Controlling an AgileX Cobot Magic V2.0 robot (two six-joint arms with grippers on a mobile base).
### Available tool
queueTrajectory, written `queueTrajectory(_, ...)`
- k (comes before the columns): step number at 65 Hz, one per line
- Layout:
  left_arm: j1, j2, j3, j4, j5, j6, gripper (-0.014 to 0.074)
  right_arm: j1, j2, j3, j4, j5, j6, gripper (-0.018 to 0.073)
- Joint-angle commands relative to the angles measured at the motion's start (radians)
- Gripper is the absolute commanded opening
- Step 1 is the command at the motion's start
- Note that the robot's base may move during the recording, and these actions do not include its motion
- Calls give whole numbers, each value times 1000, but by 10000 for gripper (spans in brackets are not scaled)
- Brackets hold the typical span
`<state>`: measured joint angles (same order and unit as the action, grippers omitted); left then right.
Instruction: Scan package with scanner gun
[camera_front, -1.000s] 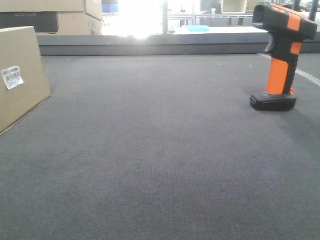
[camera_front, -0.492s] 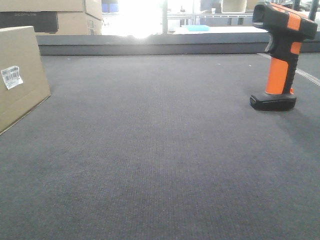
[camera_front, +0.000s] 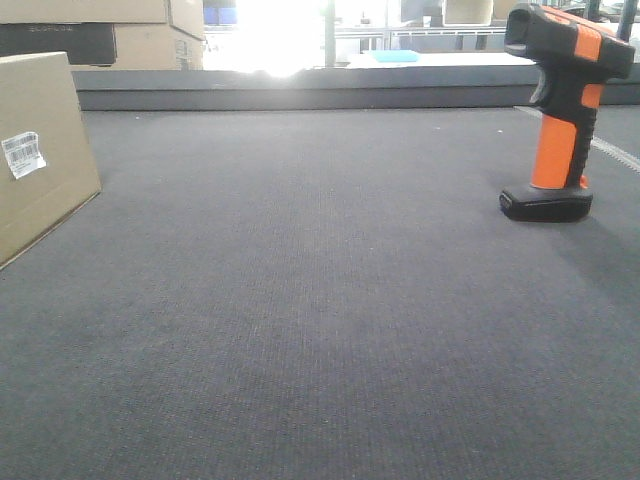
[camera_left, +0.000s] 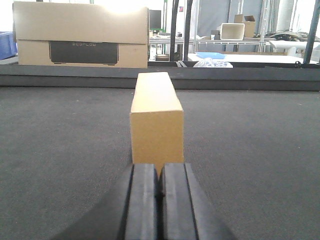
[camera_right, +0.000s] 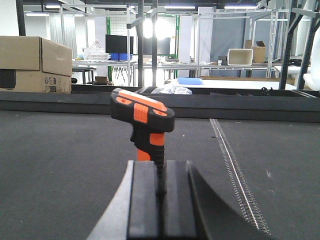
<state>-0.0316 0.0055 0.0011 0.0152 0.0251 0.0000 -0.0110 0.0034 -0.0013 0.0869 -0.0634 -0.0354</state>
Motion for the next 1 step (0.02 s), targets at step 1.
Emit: queueTrajectory(1,1,-6,-1,-5,-15,0,-111,-6,-3,1,2,-26,-3,-162)
